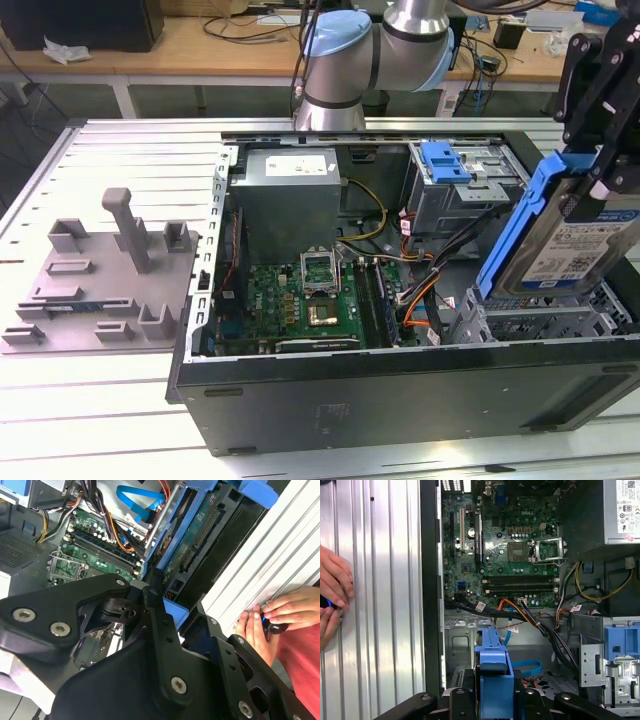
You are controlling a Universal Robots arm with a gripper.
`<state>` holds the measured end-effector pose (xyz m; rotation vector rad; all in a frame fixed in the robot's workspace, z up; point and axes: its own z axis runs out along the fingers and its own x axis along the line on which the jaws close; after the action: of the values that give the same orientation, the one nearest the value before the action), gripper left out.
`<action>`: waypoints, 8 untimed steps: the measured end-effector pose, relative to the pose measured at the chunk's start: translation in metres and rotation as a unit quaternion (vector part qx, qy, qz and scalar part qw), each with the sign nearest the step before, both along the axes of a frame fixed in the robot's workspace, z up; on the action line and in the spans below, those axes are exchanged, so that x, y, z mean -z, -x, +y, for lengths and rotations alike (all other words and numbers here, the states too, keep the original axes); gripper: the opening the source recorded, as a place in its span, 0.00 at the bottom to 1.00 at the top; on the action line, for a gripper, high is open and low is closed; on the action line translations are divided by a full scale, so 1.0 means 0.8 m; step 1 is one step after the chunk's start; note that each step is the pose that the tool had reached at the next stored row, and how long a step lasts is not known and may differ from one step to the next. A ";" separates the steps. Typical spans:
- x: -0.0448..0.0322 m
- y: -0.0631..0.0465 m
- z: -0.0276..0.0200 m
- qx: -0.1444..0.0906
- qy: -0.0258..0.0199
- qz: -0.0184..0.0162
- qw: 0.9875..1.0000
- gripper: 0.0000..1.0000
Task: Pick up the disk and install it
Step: 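Insert the disk into the insertion slot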
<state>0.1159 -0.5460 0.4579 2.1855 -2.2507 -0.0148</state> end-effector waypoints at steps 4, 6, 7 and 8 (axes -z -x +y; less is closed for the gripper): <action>0.0021 0.000 -0.0012 0.000 0.000 0.000 1.000 0.37; 0.0030 0.000 -0.0017 0.000 -0.001 0.000 1.000 0.37; 0.0034 0.000 -0.0019 0.000 -0.001 0.000 1.000 0.37; 0.0039 0.000 -0.0022 0.000 -0.001 0.000 1.000 0.37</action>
<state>0.1161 -0.5477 0.4548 2.1862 -2.2514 -0.0166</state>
